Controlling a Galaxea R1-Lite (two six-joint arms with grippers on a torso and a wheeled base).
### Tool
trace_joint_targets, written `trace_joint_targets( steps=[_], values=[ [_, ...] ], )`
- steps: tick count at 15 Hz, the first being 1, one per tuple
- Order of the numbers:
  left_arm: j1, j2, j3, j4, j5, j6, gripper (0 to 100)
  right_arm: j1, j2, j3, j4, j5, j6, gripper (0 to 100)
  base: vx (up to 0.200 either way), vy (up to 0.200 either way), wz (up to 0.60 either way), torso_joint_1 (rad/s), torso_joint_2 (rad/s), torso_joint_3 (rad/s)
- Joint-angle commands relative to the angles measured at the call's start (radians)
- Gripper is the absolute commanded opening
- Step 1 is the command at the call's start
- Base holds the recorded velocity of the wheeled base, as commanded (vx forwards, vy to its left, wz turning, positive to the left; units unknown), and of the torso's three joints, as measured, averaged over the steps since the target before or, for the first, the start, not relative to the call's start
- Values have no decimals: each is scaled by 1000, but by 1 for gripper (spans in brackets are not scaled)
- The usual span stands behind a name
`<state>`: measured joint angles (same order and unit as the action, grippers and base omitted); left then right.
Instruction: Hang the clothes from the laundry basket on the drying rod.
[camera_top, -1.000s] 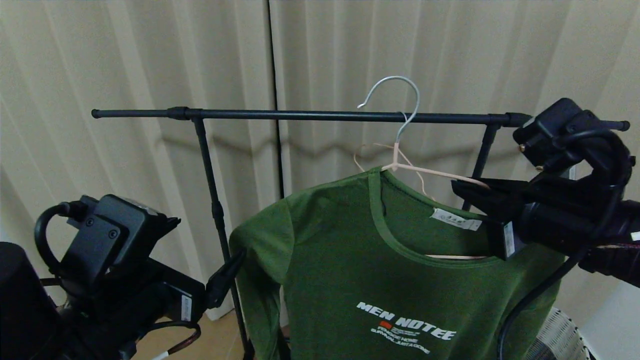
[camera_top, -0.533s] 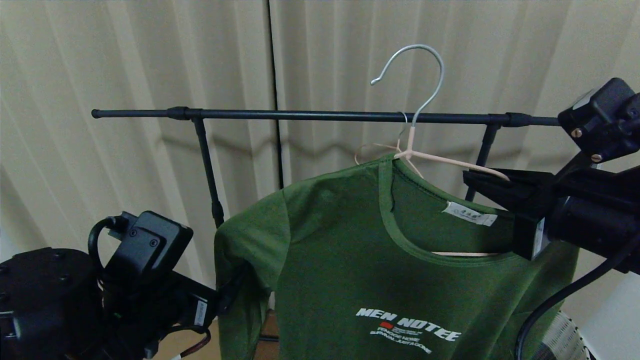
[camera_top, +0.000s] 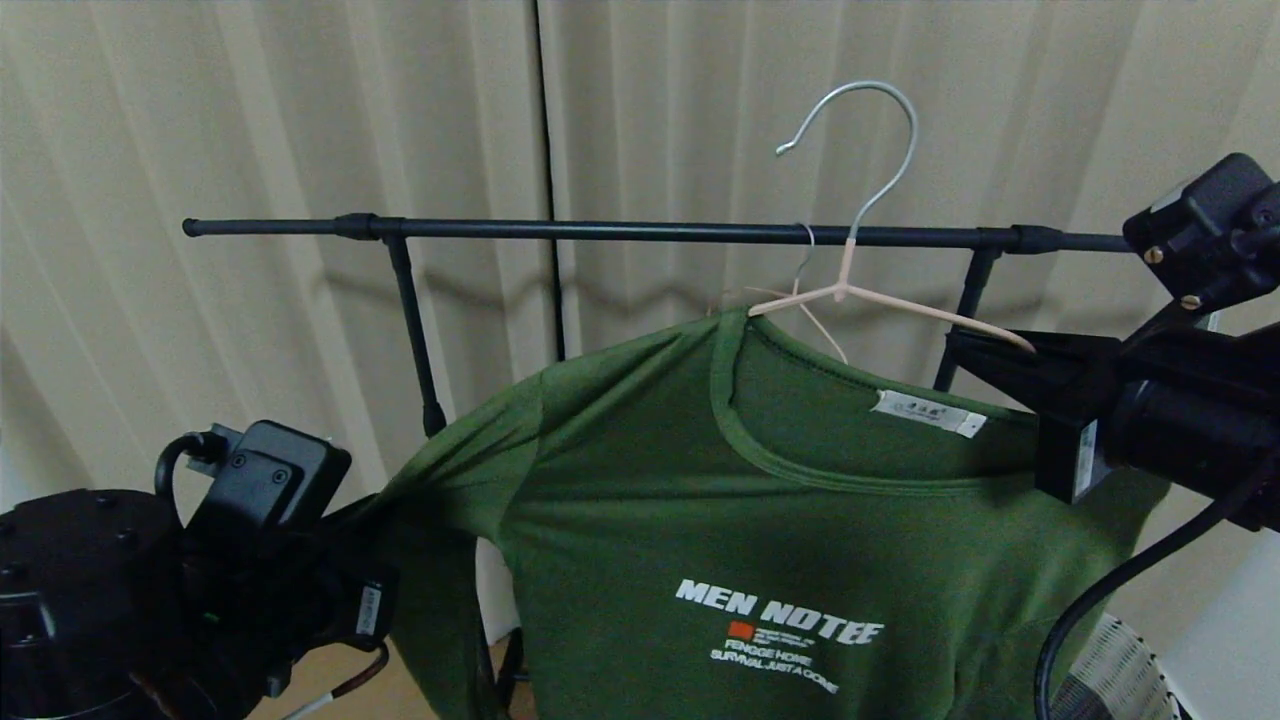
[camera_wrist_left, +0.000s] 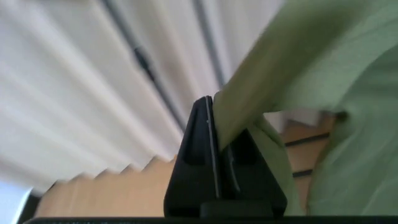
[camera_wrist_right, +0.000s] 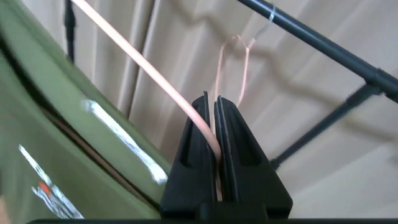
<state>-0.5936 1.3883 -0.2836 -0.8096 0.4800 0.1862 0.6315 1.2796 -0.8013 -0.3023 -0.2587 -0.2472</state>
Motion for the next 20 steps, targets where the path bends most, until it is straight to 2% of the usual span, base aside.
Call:
trace_joint_targets(
  steps=[1,3,4,6,8,11,13,16,20],
  values=[
    [49,-26,21,0,2,7,0,-12,7,-1,-1,-1,-1,0,0,0,0,0,0,0],
    [49,-26,18,1,2,7,0,-12,14,-3,-1,-1,-1,0,0,0,0,0,0,0],
    [41,-28,17,0,2,7,100,-12,26,-4,-1,-2,-1,0,0,0,0,0,0,0],
    [34,-34,12,0,0,4,100,-12,35,-10,-1,-4,-3,0,0,0,0,0,0,0],
    [12,-40,26,-45,0,-8,100,-12,55,-12,3,-17,-3,0,0,0,0,0,0,0],
    [15,-101,119,-206,2,32,100,-12,129,-21,15,-155,-4,0,0,0,0,0,0,0],
    [17,-198,166,-237,3,87,100,-12,181,-27,17,-220,-3,0,0,0,0,0,0,0],
    [15,-347,192,-229,-3,154,100,-12,219,-61,17,-226,-3,0,0,0,0,0,0,0],
    [-15,-377,208,-229,-6,151,100,-29,227,-79,17,-228,-3,0,0,0,0,0,0,0]
  ],
)
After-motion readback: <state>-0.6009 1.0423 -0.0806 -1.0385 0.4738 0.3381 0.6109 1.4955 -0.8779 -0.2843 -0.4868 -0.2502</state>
